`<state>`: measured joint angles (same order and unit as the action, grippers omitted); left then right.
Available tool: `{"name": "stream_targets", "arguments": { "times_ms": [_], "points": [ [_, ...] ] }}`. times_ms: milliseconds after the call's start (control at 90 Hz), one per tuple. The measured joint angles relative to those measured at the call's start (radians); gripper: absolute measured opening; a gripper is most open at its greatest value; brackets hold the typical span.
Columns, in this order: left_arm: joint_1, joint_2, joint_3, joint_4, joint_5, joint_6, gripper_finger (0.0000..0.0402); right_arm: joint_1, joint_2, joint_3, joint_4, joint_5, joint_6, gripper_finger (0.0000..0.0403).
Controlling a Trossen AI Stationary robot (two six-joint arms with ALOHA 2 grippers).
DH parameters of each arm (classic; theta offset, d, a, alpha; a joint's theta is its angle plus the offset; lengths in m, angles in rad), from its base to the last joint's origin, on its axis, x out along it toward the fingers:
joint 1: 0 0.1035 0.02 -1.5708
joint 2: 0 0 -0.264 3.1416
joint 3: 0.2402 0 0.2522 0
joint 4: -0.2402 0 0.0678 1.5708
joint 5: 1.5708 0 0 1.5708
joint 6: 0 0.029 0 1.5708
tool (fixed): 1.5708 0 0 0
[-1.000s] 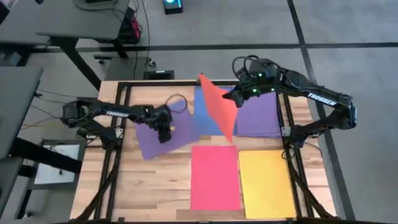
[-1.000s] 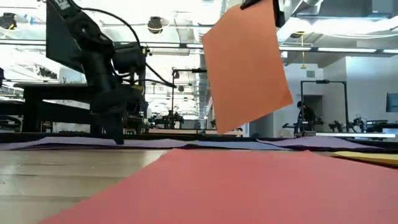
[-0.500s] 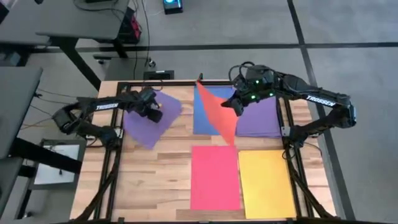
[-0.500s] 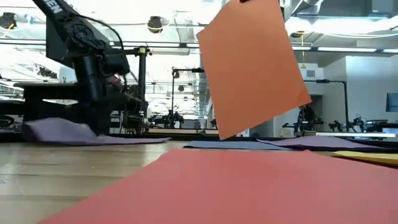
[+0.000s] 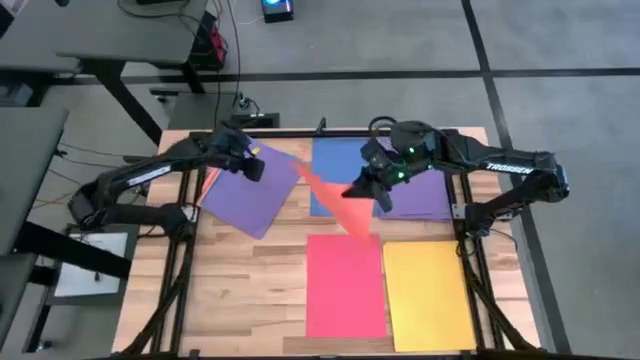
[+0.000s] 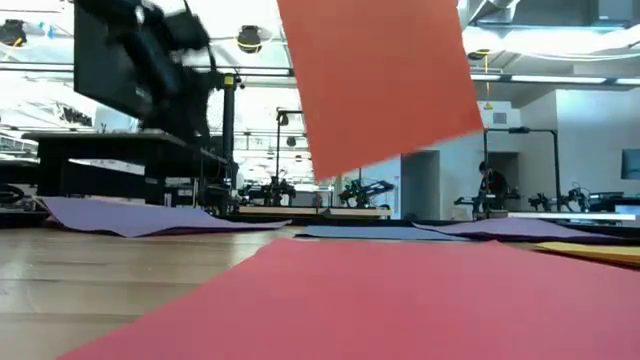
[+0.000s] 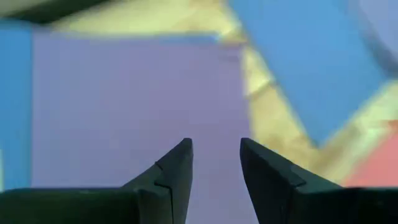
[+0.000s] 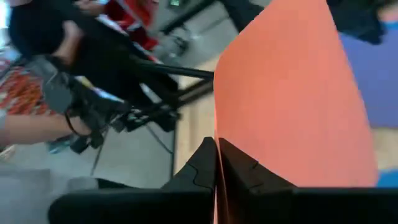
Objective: Organize paper
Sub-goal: Put the orange paper into the bottom left of the table
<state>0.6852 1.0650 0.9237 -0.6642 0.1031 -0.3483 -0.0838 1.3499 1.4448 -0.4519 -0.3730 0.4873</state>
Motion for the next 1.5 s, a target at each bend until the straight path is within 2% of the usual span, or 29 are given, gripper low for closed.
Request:
{"name": "stream_targets", "arguments": {
  "times_ms": [167, 356, 433, 556, 611, 744, 822, 933, 1111, 1200, 1411, 1500],
  "points": [
    [-0.089, -0.11, 0.237, -0.161, 0.001, -0.031, 0.0118, 0.05, 0.09, 0.0, 0.126, 0.005, 0.088, 0.0],
    [-0.178, -0.18, 0.455, -0.277, 0.028, -0.125, 0.0118, 0.108, 0.284, 0.007, 0.373, 0.001, 0.22, 0.0],
    [-0.204, -0.209, 0.522, -0.317, 0.049, -0.139, 0.0118, 0.118, 0.379, 0.063, 0.52, -0.003, 0.311, 0.0],
    [-0.226, -0.262, 0.59, -0.333, 0.058, -0.163, 0.0118, 0.148, 0.544, 0.234, 0.818, -0.08, 0.406, 0.0],
    [-0.23, -0.282, 0.606, -0.332, 0.058, -0.171, 0.0118, 0.167, 0.62, 0.329, 0.868, -0.131, 0.414, 0.0],
    [-0.231, -0.329, 0.609, -0.341, 0.064, -0.205, 0.0118, 0.206, 0.802, 0.494, 0.85, -0.255, 0.484, 0.0],
    [-0.231, -0.351, 0.609, -0.358, 0.08, -0.209, 0.0118, 0.216, 0.886, 0.531, 0.838, -0.296, 0.53, 0.0],
    [-0.231, -0.369, 0.608, -0.397, 0.082, -0.21, 0.0118, 0.218, 0.951, 0.538, 0.831, -0.299, 0.583, 0.0],
    [-0.231, -0.375, 0.608, -0.458, 0.082, -0.175, 0.0118, 0.198, 1.021, 0.538, 0.788, -0.282, 0.619, 0.0],
    [-0.231, -0.374, 0.607, -0.479, 0.082, -0.147, 0.0118, 0.182, 1.032, 0.552, 0.795, -0.249, 0.703, 0.0],
    [-0.231, -0.373, 0.584, -0.476, 0.081, -0.127, 0.0118, 0.211, 1.025, 0.636, 1.066, -0.284, 0.712, 0.0],
    [-0.231, -0.374, 0.576, -0.472, 0.08, -0.12, 0.0118, 0.222, 1.024, 0.63, 1.106, -0.294, 0.736, 0.0]
  ]
}}
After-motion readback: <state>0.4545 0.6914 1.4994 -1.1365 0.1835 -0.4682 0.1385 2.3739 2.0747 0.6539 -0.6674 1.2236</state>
